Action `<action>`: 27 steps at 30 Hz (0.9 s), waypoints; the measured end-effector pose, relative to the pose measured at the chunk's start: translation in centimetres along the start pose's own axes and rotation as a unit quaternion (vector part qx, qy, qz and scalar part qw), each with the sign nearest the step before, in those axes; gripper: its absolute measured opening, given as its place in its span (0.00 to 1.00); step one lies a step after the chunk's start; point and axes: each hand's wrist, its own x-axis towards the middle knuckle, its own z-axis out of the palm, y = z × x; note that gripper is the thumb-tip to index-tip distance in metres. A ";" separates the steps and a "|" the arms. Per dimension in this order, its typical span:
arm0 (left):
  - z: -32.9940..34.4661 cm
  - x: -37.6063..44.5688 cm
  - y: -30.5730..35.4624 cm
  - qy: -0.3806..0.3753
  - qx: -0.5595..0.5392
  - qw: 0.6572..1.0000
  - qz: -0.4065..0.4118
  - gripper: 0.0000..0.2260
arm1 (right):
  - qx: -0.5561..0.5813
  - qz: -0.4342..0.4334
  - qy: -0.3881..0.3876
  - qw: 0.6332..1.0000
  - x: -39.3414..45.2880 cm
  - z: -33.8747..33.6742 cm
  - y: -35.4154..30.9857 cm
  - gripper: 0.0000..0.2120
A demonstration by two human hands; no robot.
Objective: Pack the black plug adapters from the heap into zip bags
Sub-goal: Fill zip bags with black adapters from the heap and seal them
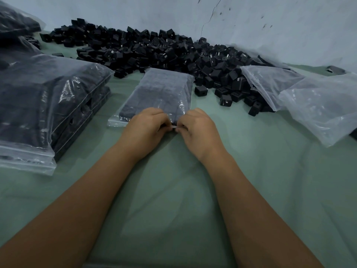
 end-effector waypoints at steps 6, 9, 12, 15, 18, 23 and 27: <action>0.6 0.4 -0.2 -0.026 0.049 0.998 0.033 0.03 | 0.003 0.007 0.004 1.000 -0.1 0.0 -0.1 0.04; 0.6 0.5 -0.2 -0.020 0.059 0.997 0.034 0.03 | 0.006 0.022 0.020 1.000 -0.4 -0.3 0.6 0.03; 0.5 0.6 0.0 -0.019 0.067 0.997 0.037 0.04 | 0.002 0.050 0.039 0.998 -0.9 -0.8 1.4 0.05; 0.4 0.5 0.2 -0.017 0.075 0.996 0.050 0.03 | -0.003 0.067 0.037 0.997 -0.9 -0.8 1.3 0.06; 0.4 0.8 0.7 -0.030 0.082 0.993 0.084 0.04 | -0.010 0.060 0.020 0.998 -0.8 -0.5 1.3 0.05; 0.5 1.0 0.8 -0.030 0.069 0.993 0.091 0.01 | -0.042 0.018 0.006 0.999 -0.7 -0.6 0.6 0.03; 0.5 0.8 0.6 -0.028 0.060 0.996 0.062 0.03 | -0.022 0.005 -0.003 1.000 -0.4 -0.4 0.3 0.05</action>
